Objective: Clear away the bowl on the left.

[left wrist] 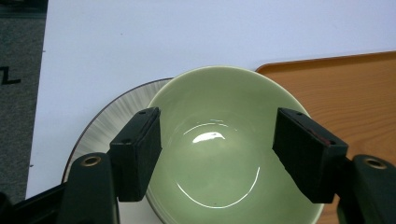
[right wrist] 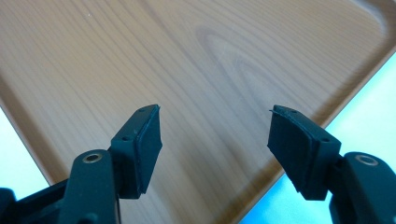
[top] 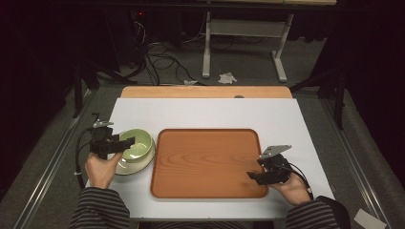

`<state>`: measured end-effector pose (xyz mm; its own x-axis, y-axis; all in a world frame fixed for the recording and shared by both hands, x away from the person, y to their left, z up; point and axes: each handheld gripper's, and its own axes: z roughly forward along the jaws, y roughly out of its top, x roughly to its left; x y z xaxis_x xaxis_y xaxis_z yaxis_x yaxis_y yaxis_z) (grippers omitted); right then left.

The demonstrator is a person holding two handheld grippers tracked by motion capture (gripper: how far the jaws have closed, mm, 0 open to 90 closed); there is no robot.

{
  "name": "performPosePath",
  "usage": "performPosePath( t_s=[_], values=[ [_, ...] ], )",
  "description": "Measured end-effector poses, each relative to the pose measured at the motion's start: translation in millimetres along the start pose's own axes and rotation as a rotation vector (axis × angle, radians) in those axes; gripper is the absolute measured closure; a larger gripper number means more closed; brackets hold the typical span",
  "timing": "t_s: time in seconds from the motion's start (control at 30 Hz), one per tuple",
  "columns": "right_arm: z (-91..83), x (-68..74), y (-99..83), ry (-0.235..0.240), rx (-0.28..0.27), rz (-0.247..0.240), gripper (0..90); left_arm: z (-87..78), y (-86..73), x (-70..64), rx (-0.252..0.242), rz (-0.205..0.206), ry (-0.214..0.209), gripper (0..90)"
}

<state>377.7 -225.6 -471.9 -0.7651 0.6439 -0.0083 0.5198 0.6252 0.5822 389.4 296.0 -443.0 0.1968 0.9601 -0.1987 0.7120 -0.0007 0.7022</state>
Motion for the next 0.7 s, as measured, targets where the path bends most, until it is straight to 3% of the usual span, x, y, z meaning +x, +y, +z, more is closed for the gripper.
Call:
performPosePath(
  t_s=[0.63,0.7],
  values=[
    [0.8,0.4,0.1,0.001,0.003,-0.003,36.2,6.5,-3.6,17.5,0.032,-0.063,0.033,34.3],
    [0.8,0.6,0.3,0.001,0.005,-0.002,36.2,10.5,-4.4,19.5,0.058,-0.074,0.034,34.8]
  ],
)
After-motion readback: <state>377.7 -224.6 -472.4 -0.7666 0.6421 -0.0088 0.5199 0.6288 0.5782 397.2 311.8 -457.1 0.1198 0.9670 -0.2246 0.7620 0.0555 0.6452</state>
